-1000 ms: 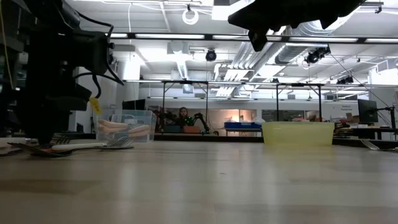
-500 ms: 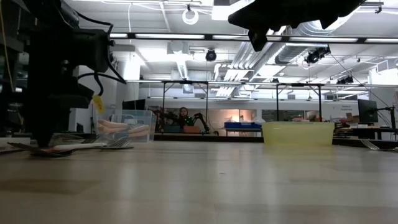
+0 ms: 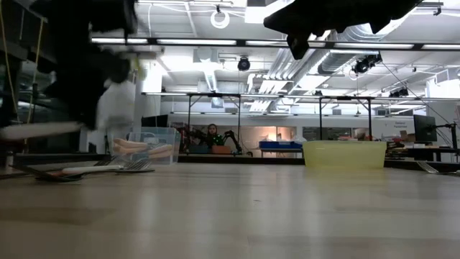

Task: Sort silverware by color (type)
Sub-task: Put the white fork into the yellow bin

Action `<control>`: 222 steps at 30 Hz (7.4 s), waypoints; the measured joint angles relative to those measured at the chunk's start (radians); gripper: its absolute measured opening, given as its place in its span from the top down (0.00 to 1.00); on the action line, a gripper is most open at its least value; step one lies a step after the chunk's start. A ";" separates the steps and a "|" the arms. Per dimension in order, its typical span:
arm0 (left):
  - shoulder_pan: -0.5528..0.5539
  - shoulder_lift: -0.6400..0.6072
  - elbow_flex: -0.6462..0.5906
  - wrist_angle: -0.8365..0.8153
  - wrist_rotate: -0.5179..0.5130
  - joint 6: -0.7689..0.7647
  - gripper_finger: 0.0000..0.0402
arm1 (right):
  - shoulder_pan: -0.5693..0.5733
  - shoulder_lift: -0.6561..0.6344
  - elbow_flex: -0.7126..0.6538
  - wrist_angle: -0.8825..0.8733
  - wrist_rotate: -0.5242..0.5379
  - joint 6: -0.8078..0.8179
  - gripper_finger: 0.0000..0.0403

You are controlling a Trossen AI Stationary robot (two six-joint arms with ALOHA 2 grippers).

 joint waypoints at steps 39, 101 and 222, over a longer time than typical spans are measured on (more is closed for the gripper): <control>0.077 -0.048 -0.173 1.676 0.102 0.554 1.00 | 0.007 0.000 0.000 0.129 -0.038 0.063 1.00; 0.079 0.285 0.115 1.669 0.227 0.604 1.00 | 0.010 0.167 0.123 0.170 0.055 0.115 0.93; 0.064 -0.198 -0.072 1.221 -0.033 0.701 1.00 | -0.845 0.560 0.397 -1.103 0.453 -0.629 0.89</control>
